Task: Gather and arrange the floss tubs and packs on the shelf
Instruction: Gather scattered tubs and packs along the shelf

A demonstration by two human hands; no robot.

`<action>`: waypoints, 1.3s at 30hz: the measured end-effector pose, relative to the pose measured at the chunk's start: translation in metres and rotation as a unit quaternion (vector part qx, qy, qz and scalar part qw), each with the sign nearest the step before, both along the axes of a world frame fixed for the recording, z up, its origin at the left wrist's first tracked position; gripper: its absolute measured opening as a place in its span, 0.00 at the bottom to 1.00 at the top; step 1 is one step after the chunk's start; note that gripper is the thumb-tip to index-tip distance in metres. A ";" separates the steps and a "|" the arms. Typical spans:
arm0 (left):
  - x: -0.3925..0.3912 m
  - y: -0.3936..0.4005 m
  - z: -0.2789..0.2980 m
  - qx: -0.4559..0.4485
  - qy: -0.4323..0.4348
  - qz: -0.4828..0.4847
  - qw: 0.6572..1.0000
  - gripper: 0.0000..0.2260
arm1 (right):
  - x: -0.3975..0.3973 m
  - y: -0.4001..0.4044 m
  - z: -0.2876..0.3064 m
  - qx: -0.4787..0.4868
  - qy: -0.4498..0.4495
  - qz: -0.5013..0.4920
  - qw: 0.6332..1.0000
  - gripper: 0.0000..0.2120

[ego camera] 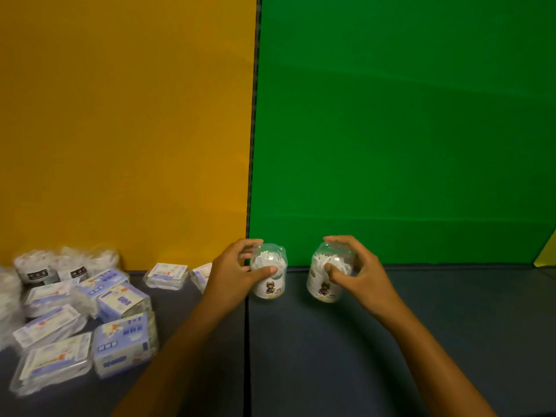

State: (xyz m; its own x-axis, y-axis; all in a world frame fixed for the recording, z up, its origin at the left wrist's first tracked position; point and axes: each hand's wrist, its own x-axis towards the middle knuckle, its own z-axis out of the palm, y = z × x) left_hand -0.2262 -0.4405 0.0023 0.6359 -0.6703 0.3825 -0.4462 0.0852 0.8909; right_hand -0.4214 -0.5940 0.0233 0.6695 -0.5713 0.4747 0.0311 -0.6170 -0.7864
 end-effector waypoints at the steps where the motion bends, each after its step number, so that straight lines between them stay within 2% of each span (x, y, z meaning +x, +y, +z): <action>1: 0.002 -0.007 -0.005 0.002 0.006 0.004 1.000 0.26 | 0.004 -0.007 -0.003 0.008 -0.005 0.001 1.000 0.23; 8: 0.010 -0.045 -0.037 0.015 0.033 0.046 0.998 0.26 | 0.020 -0.040 -0.019 0.042 -0.026 0.016 0.999 0.22; 13: 0.006 -0.066 -0.045 0.008 0.000 0.089 0.996 0.26 | 0.032 -0.064 -0.030 0.054 -0.036 0.023 0.998 0.24; 21: 0.003 -0.077 -0.053 0.013 -0.039 0.103 0.994 0.29 | 0.047 -0.078 -0.047 0.088 -0.050 0.035 0.994 0.24; 29: 0.005 -0.065 -0.046 0.091 -0.098 0.103 0.986 0.36 | 0.051 -0.088 -0.055 0.057 -0.028 0.032 0.997 0.23; 31: 0.012 -0.052 -0.039 0.157 -0.186 0.126 0.962 0.35 | 0.052 -0.090 -0.056 0.037 -0.022 0.021 0.999 0.23; 34: 0.021 -0.035 -0.023 0.273 -0.348 0.155 0.884 0.33 | 0.055 -0.092 -0.058 0.028 -0.012 0.007 1.000 0.23; 36: 0.022 -0.028 -0.015 0.320 -0.397 0.170 0.843 0.30 | 0.056 -0.093 -0.057 0.027 -0.008 0.012 1.000 0.23; 39: 0.020 -0.023 -0.007 0.346 -0.419 0.174 0.821 0.27 | 0.059 -0.093 -0.056 0.019 0.001 0.019 1.000 0.23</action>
State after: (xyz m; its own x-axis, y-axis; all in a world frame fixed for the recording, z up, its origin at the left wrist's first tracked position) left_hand -0.2059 -0.4635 -0.0049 0.5417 -0.7456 0.3881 -0.8181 -0.5737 0.0398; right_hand -0.3628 -0.6869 -0.0325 0.6924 -0.5634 0.4508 0.0514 -0.5846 -0.8097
